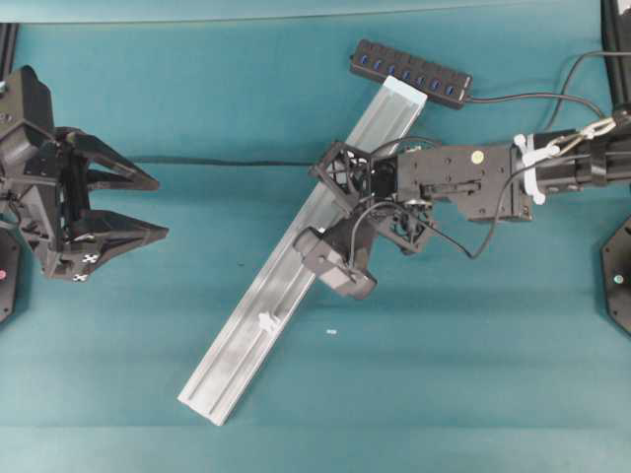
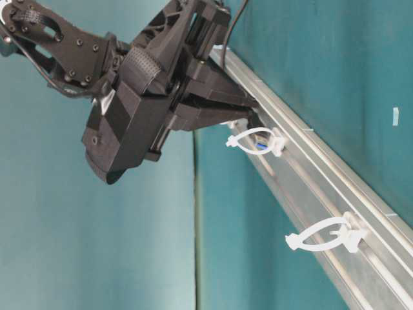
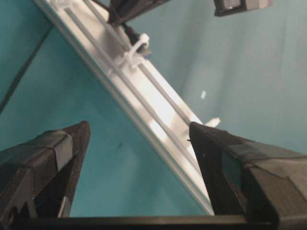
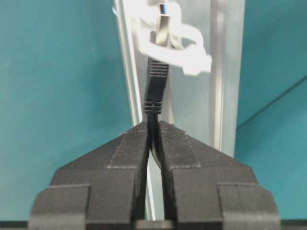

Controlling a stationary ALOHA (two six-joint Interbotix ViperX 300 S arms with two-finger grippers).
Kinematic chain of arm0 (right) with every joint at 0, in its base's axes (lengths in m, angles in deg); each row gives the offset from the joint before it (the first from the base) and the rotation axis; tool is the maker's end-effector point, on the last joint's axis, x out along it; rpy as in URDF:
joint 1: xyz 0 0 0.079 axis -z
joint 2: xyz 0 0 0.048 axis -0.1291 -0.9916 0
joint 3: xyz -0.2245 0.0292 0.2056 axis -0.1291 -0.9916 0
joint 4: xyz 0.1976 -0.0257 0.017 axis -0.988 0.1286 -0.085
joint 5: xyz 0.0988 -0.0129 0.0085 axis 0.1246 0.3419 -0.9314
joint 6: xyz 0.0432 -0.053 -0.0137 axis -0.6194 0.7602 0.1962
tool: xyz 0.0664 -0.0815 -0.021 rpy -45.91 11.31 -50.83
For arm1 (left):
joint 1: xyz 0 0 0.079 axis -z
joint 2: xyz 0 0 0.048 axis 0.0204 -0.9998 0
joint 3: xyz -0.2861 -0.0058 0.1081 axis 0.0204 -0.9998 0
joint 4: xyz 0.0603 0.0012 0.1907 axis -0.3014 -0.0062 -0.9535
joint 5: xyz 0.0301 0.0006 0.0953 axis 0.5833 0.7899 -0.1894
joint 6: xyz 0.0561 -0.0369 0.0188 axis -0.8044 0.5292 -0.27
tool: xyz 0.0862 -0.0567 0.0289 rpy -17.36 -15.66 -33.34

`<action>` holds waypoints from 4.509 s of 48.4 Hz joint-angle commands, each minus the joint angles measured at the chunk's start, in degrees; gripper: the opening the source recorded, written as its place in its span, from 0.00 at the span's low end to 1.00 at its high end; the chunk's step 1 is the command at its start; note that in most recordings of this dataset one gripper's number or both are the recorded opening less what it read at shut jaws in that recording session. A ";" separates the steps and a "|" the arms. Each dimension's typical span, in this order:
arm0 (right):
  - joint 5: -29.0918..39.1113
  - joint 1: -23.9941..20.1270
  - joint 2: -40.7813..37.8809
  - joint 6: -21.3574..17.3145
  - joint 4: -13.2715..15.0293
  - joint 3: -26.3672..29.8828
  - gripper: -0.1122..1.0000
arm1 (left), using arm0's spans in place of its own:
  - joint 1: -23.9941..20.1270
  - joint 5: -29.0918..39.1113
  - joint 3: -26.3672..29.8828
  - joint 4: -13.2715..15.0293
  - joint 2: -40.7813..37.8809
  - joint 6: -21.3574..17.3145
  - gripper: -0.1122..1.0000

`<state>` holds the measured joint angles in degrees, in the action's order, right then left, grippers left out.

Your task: Pass the USB cable through three rings with both arms.

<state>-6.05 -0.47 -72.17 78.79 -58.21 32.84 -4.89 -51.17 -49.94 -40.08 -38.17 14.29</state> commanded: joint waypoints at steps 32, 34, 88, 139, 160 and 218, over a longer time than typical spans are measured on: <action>-1.85 2.64 1.85 -0.53 -18.98 1.14 0.17 | 3.78 -17.23 -3.34 -0.09 -10.55 1.23 0.91; -1.85 2.72 1.85 -0.53 -19.42 1.23 0.17 | 3.96 -19.25 -2.99 -0.18 -12.57 1.32 0.91; -3.16 3.16 1.85 -0.35 -24.96 1.05 0.17 | 2.29 -31.29 12.48 -0.09 -46.58 1.58 0.91; -3.87 3.16 1.85 -0.53 -24.96 0.97 0.17 | 1.93 -34.10 14.41 -0.09 -48.25 0.53 0.88; -3.87 3.25 1.93 -2.99 -24.96 0.97 0.17 | 2.64 -31.55 14.85 -0.09 -47.99 -2.64 0.23; -3.78 3.69 6.59 -10.90 -31.82 -2.20 0.87 | 4.22 -23.73 15.03 -0.09 -44.03 6.15 0.19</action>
<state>-9.39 2.95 -67.33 69.47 -89.85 30.99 -1.38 -76.40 -35.17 -40.08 -85.98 19.48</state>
